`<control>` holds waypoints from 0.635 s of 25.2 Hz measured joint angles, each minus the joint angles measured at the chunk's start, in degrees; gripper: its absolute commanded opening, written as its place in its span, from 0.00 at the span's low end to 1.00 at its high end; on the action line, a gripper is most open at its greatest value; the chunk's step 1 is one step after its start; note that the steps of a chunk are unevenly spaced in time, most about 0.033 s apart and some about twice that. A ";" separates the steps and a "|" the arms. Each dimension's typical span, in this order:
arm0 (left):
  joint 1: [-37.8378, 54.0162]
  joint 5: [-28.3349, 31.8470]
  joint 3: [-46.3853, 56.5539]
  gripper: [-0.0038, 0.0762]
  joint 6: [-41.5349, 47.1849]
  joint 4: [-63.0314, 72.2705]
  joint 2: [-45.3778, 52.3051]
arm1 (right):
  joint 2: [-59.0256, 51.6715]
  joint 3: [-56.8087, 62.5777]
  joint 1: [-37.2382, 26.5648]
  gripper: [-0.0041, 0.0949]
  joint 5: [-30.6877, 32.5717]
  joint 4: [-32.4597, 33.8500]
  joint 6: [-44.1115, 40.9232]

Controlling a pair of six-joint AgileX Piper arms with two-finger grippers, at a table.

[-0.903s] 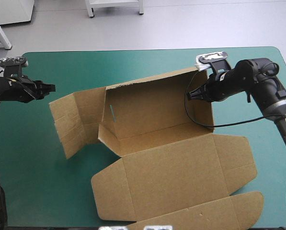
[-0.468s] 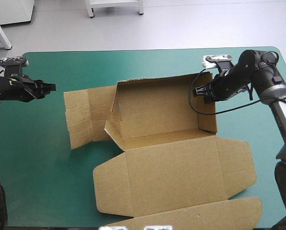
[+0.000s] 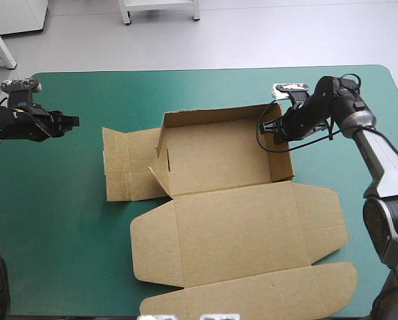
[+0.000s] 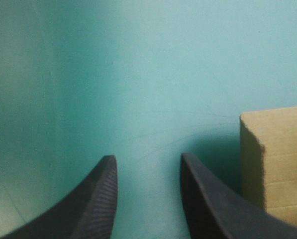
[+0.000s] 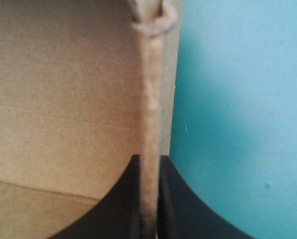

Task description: Fold the box

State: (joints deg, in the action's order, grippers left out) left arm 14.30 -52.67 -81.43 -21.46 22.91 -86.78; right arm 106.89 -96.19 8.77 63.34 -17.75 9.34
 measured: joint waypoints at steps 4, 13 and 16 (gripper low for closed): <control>0.06 -0.06 0.00 0.42 -0.32 0.06 -0.05 | 1.63 0.00 0.00 0.09 -2.92 -2.19 3.62; 0.11 -0.30 0.00 0.42 -0.38 0.24 -0.05 | -0.81 -0.93 0.05 0.59 -4.55 -6.92 9.41; 0.11 -0.42 0.00 0.42 -0.38 0.24 -0.05 | -1.64 -2.72 0.05 0.59 -1.99 -7.06 9.41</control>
State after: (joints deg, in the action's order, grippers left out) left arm 14.41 -53.09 -81.43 -21.85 23.14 -86.82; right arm 105.25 -98.90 8.83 61.35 -24.80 18.76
